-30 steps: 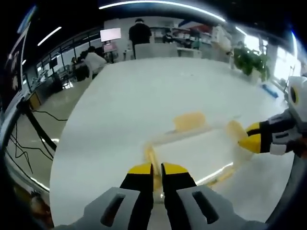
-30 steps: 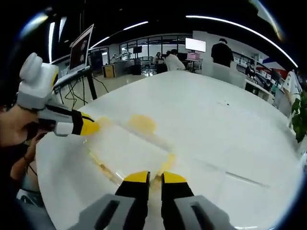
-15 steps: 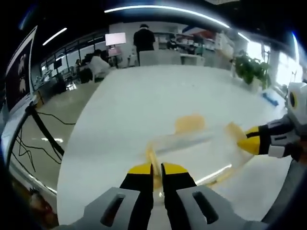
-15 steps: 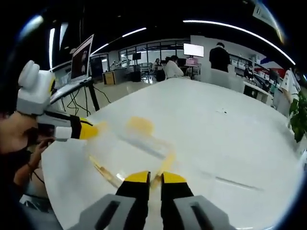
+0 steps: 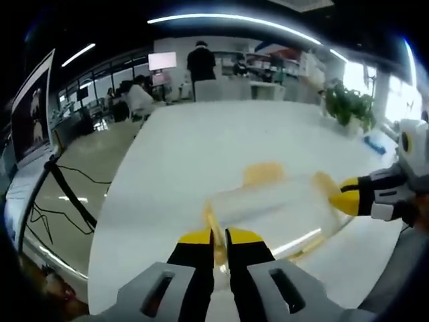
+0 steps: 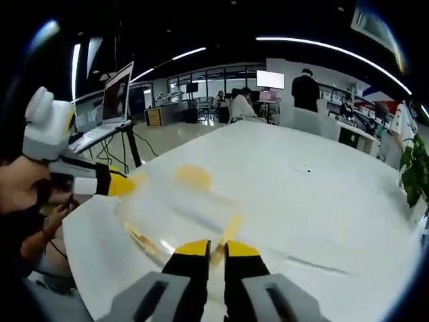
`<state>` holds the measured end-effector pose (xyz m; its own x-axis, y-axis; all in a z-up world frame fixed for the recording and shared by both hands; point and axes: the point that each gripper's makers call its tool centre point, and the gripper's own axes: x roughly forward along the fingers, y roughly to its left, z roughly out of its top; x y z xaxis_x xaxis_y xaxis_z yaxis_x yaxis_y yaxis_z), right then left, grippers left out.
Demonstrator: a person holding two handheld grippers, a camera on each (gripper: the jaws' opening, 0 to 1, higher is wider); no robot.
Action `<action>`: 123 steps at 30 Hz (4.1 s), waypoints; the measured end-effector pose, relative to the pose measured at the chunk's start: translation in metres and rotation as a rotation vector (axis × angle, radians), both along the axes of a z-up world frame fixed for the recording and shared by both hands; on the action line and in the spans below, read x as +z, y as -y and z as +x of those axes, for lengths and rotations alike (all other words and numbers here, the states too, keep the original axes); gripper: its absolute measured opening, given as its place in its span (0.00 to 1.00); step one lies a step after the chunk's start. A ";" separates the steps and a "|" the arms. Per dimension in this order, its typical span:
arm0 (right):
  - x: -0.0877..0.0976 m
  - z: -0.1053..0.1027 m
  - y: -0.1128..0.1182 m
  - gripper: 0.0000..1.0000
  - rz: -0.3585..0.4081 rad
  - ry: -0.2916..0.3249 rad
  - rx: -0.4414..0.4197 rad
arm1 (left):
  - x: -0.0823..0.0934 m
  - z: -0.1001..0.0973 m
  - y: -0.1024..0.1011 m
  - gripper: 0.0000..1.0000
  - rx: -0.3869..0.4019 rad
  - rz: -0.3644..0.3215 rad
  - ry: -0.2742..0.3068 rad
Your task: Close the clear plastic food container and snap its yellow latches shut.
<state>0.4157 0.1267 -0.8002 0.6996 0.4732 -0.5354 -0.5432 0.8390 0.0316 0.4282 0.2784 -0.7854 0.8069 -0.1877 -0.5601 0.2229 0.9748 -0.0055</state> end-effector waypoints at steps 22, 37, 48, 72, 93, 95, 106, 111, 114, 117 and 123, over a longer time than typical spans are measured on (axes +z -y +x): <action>0.011 -0.005 0.022 0.03 -0.020 0.021 -0.015 | 0.011 -0.012 0.022 0.04 -0.010 0.018 0.005; 0.014 -0.006 0.065 0.02 -0.028 0.016 -0.073 | 0.008 -0.015 0.064 0.05 -0.045 -0.015 0.002; 0.012 -0.002 0.117 0.01 -0.039 0.008 -0.174 | 0.009 -0.008 0.115 0.06 -0.117 -0.052 0.000; 0.011 0.000 0.197 0.00 -0.056 -0.002 -0.322 | 0.007 -0.003 0.195 0.07 -0.240 -0.112 -0.017; 0.004 -0.002 0.233 0.00 -0.067 -0.015 -0.375 | 0.005 -0.004 0.231 0.07 -0.280 -0.132 -0.030; 0.004 -0.002 0.233 0.00 -0.067 -0.014 -0.374 | 0.004 -0.003 0.231 0.07 -0.280 -0.132 -0.032; 0.003 -0.002 0.230 0.00 -0.068 -0.013 -0.368 | 0.003 0.000 0.229 0.07 -0.275 -0.115 -0.033; 0.003 -0.002 0.229 0.00 -0.064 -0.013 -0.368 | 0.005 0.001 0.228 0.07 -0.273 -0.113 -0.031; 0.003 -0.002 0.229 0.00 -0.063 -0.012 -0.369 | 0.005 0.001 0.228 0.07 -0.275 -0.111 -0.030; 0.002 -0.002 0.228 0.00 -0.065 -0.012 -0.366 | 0.005 0.001 0.228 0.07 -0.274 -0.112 -0.031; 0.004 -0.002 0.229 0.00 -0.064 -0.005 -0.364 | 0.004 0.001 0.228 0.07 -0.271 -0.113 -0.032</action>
<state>0.4133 -0.1018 -0.7966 0.8130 0.1595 -0.5600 -0.2090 0.9776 -0.0249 0.4289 0.0508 -0.7815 0.7013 -0.4565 -0.5475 0.4731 0.8726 -0.1216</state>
